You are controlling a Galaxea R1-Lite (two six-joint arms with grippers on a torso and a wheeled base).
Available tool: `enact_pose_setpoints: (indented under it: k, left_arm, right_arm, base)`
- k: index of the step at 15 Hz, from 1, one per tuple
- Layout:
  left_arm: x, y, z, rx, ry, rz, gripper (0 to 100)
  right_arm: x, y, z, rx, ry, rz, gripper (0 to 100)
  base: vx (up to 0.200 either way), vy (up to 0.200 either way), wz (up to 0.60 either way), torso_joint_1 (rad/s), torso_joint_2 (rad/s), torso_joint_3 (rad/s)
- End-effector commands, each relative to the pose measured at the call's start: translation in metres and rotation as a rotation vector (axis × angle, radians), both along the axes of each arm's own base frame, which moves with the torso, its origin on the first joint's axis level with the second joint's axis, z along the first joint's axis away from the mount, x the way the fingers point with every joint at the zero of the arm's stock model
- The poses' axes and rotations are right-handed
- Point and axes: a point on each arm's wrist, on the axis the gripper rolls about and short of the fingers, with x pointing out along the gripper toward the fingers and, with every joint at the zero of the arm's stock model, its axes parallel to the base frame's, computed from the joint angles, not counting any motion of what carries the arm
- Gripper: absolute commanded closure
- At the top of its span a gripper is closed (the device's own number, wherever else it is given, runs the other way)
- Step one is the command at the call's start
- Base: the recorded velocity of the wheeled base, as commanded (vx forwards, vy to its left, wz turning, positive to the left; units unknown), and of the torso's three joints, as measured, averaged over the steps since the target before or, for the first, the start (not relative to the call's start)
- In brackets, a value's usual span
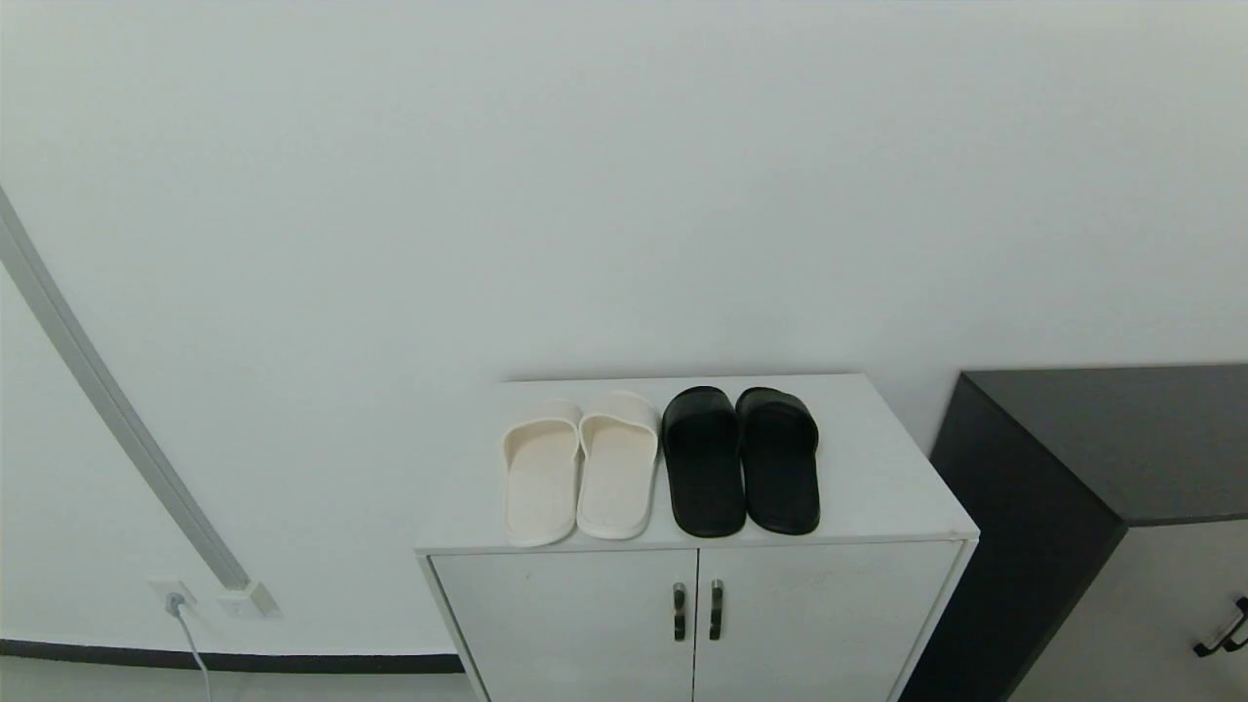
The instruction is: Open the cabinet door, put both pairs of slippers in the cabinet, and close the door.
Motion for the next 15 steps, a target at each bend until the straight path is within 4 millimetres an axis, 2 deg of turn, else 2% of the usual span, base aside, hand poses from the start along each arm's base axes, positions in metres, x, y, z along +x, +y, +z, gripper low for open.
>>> enact_pose_setpoints:
  k: [1,8,9,10,11,13,15]
  left_arm:
    - [0.000,0.000,0.000,0.000,0.001,0.001,100]
    - [0.000,0.000,0.000,0.000,-0.001,-0.001,100]
    - [0.000,0.000,0.000,0.002,0.001,-0.001,100]
    - [0.000,0.000,0.000,0.002,0.001,-0.001,100]
    - [0.000,0.000,0.000,0.002,0.001,-0.001,100]
    - [0.000,0.000,0.000,0.000,0.001,-0.001,100]
    - [0.000,0.000,0.000,0.000,0.001,-0.001,100]
  right_arm:
    - [0.000,0.000,0.000,0.000,-0.001,0.000,0]
    - [0.001,0.000,0.002,-0.005,0.015,-0.008,0]
    - [0.000,0.000,0.031,0.030,-0.033,-0.010,0]
    - [-0.003,0.000,0.081,0.129,-0.115,0.001,0]
    - [0.006,0.000,0.123,0.177,-0.062,0.029,0]
    - [0.034,0.002,0.111,0.062,0.188,0.113,0]
    - [0.061,0.006,0.100,0.087,0.319,0.234,0]
  base:
    - [0.000,0.000,0.00,0.000,0.00,0.000]
    - [0.000,0.000,0.00,0.000,0.00,0.000]
    - [0.000,0.000,0.00,0.000,0.00,0.000]
    - [0.000,0.000,0.00,0.000,0.00,0.000]
    - [0.000,0.000,0.00,0.000,0.00,0.000]
    - [0.000,0.000,0.00,0.000,0.00,0.000]
    - [0.000,0.000,0.00,0.000,0.00,0.000]
